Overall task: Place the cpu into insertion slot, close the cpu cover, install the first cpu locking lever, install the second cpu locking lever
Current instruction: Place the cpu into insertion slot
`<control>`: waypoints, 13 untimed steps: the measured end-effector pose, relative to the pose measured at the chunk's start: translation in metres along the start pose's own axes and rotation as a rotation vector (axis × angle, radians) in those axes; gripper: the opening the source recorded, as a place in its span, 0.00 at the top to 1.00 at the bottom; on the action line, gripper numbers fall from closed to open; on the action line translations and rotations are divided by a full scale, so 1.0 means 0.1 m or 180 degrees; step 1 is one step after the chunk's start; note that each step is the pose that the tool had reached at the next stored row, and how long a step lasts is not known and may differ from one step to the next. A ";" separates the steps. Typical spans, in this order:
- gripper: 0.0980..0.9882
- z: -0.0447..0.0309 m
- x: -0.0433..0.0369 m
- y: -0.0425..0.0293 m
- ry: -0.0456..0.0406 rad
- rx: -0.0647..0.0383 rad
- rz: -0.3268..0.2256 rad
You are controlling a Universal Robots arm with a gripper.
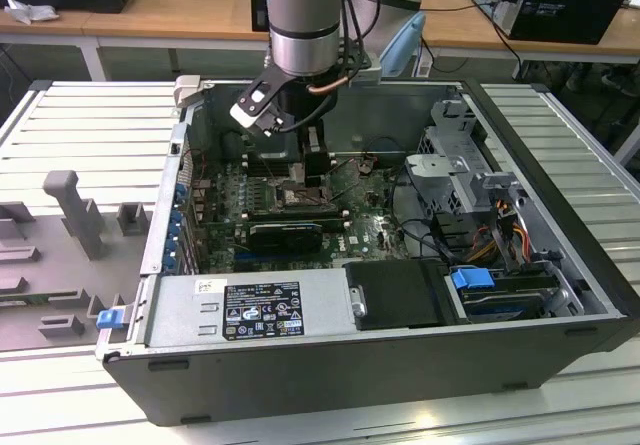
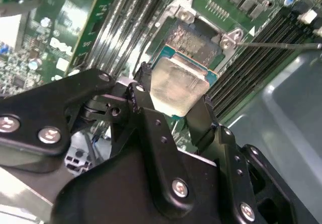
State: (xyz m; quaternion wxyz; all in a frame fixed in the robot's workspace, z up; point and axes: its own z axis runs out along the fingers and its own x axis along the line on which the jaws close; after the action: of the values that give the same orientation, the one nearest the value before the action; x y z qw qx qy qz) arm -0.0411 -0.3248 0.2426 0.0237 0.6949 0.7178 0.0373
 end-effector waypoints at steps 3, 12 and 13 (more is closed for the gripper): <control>0.52 0.059 0.015 -0.043 0.0000 0.0000 0.0004; 0.52 0.312 0.050 -0.064 -0.0008 0.0010 0.0095; 0.52 0.326 0.051 -0.065 -0.0008 0.0012 0.0095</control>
State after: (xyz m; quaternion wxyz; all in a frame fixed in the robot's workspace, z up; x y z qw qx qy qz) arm -0.0450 -0.3192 0.2097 0.0227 0.7055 0.7074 0.0354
